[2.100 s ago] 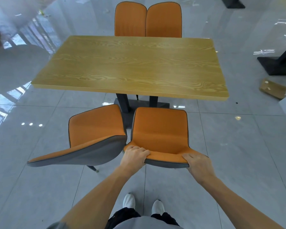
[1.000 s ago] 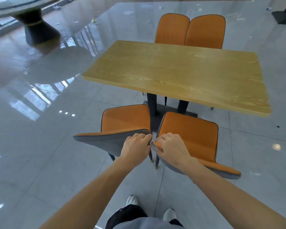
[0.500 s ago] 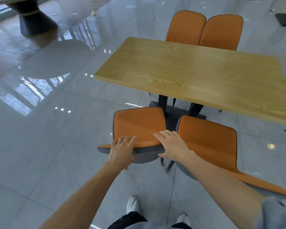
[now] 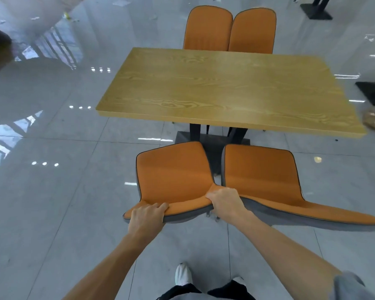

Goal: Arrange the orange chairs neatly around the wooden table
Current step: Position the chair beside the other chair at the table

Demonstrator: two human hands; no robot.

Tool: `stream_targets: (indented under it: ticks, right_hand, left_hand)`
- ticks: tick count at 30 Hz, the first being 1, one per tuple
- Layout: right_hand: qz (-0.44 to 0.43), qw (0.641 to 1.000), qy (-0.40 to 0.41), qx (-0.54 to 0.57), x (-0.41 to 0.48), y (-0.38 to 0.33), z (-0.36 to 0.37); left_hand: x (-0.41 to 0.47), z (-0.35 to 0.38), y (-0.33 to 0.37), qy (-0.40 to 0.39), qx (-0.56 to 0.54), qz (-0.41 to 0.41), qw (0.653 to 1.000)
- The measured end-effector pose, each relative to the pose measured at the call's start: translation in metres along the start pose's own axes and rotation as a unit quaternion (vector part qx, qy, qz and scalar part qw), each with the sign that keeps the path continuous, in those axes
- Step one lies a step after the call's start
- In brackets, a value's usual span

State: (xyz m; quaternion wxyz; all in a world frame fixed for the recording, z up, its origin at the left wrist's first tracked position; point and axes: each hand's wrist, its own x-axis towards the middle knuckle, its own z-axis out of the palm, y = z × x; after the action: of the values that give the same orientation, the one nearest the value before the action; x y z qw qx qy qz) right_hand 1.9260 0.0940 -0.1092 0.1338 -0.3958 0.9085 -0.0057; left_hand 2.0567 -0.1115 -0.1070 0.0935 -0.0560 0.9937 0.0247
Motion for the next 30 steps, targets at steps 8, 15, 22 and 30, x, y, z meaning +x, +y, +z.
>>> stream_targets:
  ticks: [8, 15, 22, 30]
  right_hand:
    - [0.045, 0.996, 0.071, 0.028, -0.005, -0.024, -0.002]
    - [0.101, 0.988, 0.117, 0.024, 0.005, -0.031, -0.004]
    - [0.110, 0.989, 0.096, 0.016, 0.015, -0.030, -0.007]
    - [0.081, 0.996, 0.026, 0.033, 0.017, -0.029, -0.002]
  left_hand:
    - [0.016, -0.011, -0.027, 0.054, 0.005, 0.063, 0.997]
    - [0.041, -0.007, -0.047, 0.097, -0.005, 0.119, 0.988]
    - [0.059, -0.013, -0.055, 0.100, -0.006, 0.127, 0.987]
    - [0.054, -0.008, -0.053, 0.092, -0.016, 0.101, 0.991]
